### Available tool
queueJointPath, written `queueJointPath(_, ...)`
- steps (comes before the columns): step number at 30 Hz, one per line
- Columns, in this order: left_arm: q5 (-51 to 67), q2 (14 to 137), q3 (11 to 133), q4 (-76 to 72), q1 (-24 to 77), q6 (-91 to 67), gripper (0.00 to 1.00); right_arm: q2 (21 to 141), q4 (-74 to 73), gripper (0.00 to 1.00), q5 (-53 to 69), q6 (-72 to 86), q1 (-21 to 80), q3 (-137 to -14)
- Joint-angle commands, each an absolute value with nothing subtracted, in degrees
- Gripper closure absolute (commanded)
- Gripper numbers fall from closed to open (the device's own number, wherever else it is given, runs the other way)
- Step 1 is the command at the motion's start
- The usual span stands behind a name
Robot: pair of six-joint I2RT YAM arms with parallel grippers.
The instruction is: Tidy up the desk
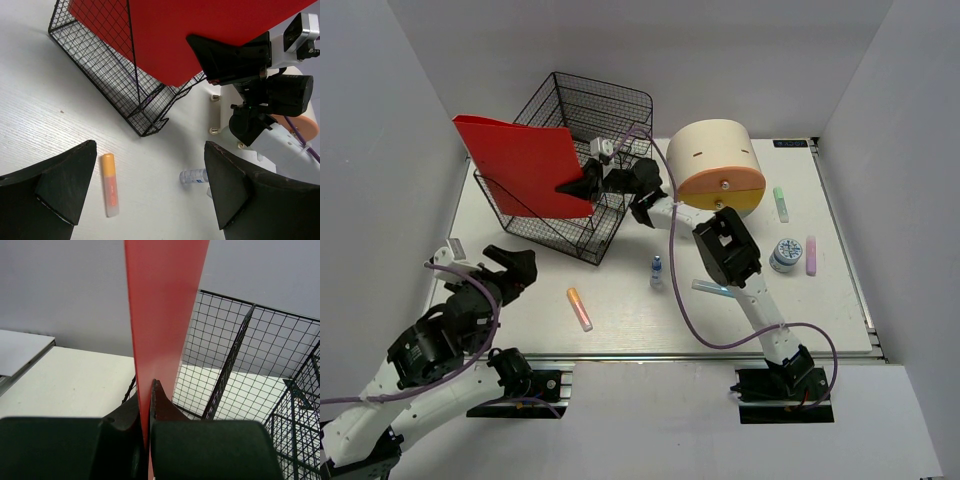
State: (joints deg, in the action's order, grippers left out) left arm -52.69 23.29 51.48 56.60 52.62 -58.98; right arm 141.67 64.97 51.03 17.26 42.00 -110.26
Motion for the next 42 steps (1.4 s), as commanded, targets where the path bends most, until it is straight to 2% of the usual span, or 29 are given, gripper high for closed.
queueJointPath(1,-52.9,24.1,51.0,55.4,52.8,-60.8,0.02,142.6,72.7,1.0,52.6,18.5,42.5,-114.1)
queueJointPath(42,-52.6,23.0,49.2,54.8,52.8,-61.3,0.02,150.0,72.4,1.0,45.9,16.7,43.2,-119.4)
